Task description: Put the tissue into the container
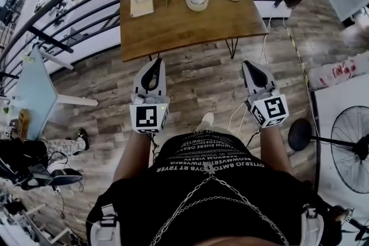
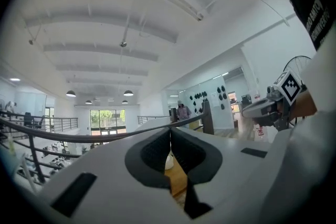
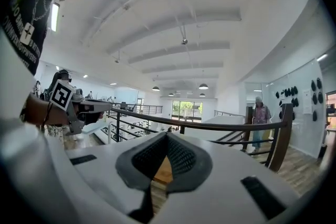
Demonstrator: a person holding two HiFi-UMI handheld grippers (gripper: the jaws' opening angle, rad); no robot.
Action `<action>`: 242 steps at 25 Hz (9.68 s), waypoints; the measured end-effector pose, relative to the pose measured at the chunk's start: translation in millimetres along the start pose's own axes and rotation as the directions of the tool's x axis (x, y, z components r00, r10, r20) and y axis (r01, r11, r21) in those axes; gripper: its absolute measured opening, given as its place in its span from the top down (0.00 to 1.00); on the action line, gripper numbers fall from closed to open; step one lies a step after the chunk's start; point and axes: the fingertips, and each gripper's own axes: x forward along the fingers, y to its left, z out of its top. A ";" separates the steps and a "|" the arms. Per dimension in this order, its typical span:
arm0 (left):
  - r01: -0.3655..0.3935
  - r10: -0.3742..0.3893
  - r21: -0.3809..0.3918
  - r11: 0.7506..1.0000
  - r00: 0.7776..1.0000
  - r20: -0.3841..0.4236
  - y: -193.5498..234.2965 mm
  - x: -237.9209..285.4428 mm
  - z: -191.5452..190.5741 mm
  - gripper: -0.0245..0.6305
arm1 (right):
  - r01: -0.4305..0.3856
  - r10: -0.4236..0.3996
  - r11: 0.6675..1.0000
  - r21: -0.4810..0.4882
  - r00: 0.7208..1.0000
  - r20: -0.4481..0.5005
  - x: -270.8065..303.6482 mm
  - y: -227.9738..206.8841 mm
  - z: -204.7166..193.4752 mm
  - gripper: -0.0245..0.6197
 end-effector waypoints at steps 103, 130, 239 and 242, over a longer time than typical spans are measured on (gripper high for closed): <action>-0.270 0.233 -0.052 0.962 0.901 -0.367 213.3 424.6 -162.3 0.92 | -0.315 0.416 0.908 0.276 0.606 -0.678 583.4 -195.7 -321.4 0.49; -0.136 0.132 0.003 0.991 0.960 -0.247 232.6 343.1 -116.5 0.92 | -0.083 0.149 0.981 0.175 0.902 -0.405 488.3 -193.2 -150.9 0.79; 0.008 -0.005 -0.042 0.999 0.998 0.064 254.9 353.7 -5.6 0.92 | 0.133 -0.132 0.989 -0.061 0.991 0.022 373.6 -197.1 50.6 0.94; 0.023 -0.021 -0.041 0.999 0.998 0.054 249.2 356.6 -10.2 0.92 | 0.134 -0.135 0.989 -0.059 0.991 -0.011 372.4 -196.9 38.5 0.94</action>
